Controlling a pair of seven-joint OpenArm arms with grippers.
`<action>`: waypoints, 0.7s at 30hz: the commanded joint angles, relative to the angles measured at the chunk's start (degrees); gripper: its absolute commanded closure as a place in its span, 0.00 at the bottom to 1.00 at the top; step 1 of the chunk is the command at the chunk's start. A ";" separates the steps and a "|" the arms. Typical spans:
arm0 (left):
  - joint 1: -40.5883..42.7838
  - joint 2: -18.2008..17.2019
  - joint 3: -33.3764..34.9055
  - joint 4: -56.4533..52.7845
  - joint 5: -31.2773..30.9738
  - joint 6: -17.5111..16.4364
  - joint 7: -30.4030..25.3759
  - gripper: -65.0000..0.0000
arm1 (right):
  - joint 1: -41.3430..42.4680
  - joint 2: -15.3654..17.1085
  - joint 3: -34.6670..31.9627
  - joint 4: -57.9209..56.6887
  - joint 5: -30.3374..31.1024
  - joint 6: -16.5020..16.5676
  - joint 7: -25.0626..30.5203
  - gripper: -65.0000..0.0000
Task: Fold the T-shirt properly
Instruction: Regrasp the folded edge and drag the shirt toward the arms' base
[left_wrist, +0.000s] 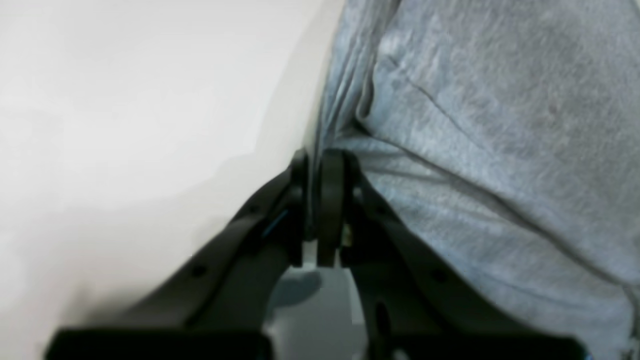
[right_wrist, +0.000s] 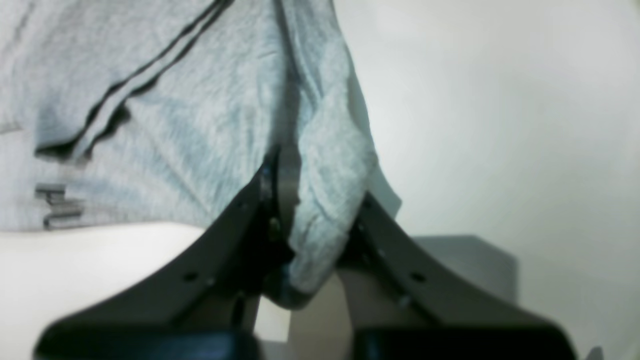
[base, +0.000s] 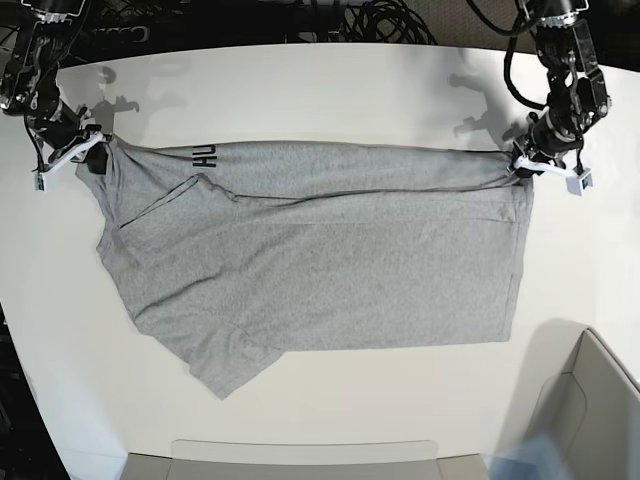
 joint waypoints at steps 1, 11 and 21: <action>1.65 -0.77 -0.32 1.21 1.23 0.93 2.23 1.00 | -0.92 0.96 0.53 1.95 0.46 0.14 0.70 1.00; 11.94 -2.70 -1.29 5.87 1.23 0.93 3.99 1.00 | -10.06 -2.12 1.14 10.12 0.46 0.23 -4.05 1.00; 15.10 -2.61 -8.76 5.87 1.23 0.75 4.43 1.00 | -11.03 -0.45 5.01 10.12 0.37 0.23 -4.40 1.00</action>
